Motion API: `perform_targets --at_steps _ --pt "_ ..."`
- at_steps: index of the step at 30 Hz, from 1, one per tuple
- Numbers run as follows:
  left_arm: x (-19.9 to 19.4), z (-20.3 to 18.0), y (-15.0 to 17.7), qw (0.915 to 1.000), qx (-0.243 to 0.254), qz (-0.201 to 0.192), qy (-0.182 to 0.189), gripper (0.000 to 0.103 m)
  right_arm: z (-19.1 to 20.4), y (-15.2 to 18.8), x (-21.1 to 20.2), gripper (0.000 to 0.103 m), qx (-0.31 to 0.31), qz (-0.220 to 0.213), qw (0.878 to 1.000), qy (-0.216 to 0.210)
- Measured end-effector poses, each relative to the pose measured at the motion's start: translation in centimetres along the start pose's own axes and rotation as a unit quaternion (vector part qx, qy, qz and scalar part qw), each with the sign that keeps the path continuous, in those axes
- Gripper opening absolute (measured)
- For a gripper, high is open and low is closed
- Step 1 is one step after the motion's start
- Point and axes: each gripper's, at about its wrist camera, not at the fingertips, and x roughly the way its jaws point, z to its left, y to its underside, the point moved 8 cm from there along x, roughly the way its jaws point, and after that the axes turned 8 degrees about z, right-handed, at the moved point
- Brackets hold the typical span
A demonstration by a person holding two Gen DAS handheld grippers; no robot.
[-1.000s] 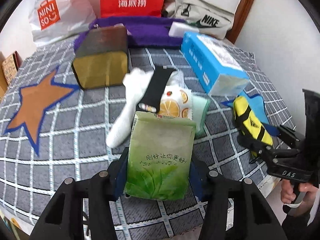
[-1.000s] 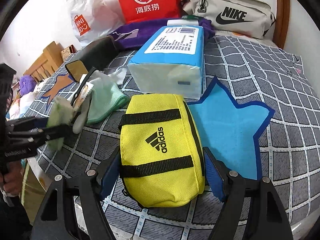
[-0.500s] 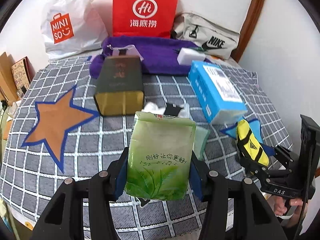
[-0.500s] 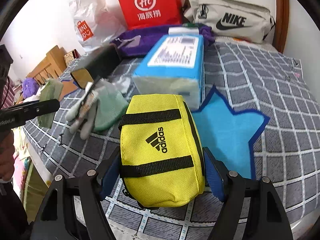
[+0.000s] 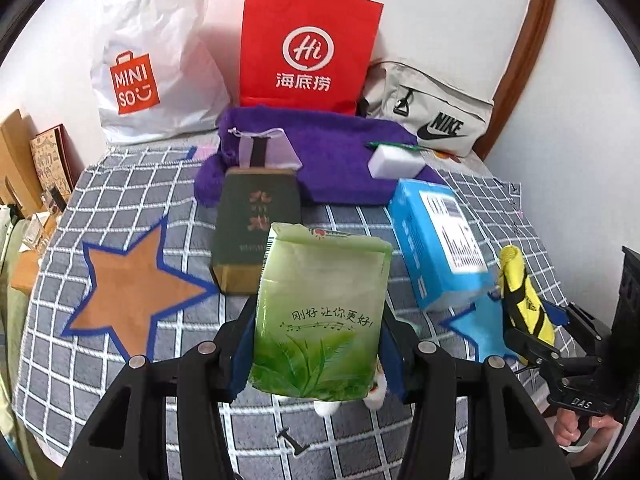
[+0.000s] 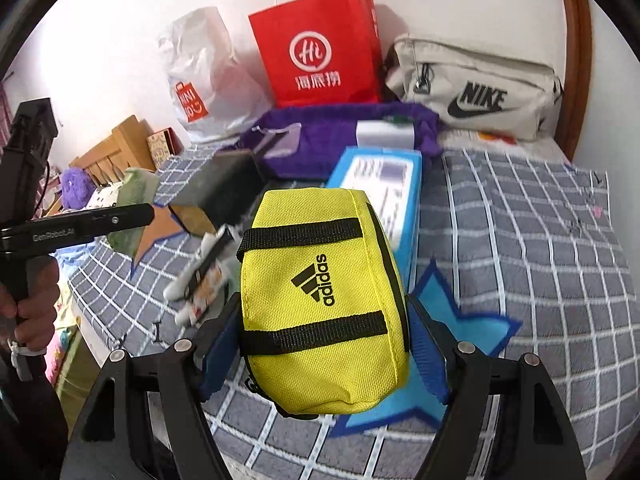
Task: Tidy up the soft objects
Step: 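Carry the pouch and tea packet onto the purple towel with both tools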
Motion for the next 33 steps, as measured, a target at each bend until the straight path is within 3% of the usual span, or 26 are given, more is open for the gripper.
perform_targets --at_steps 8,24,33 --pt "0.7 0.7 -3.7 0.9999 -0.009 -0.004 -0.014 0.051 0.0 -5.2 -0.2 0.076 -0.015 -0.017 1.0 -0.008" --pt "3.6 3.6 -10.1 0.9989 -0.042 0.002 -0.017 0.051 -1.3 -16.1 3.7 0.076 -0.018 -0.021 1.0 0.0" --pt "6.5 4.6 -13.9 0.9985 -0.053 0.007 -0.012 0.051 -0.8 -21.1 7.7 0.076 -0.013 -0.003 0.999 -0.035"
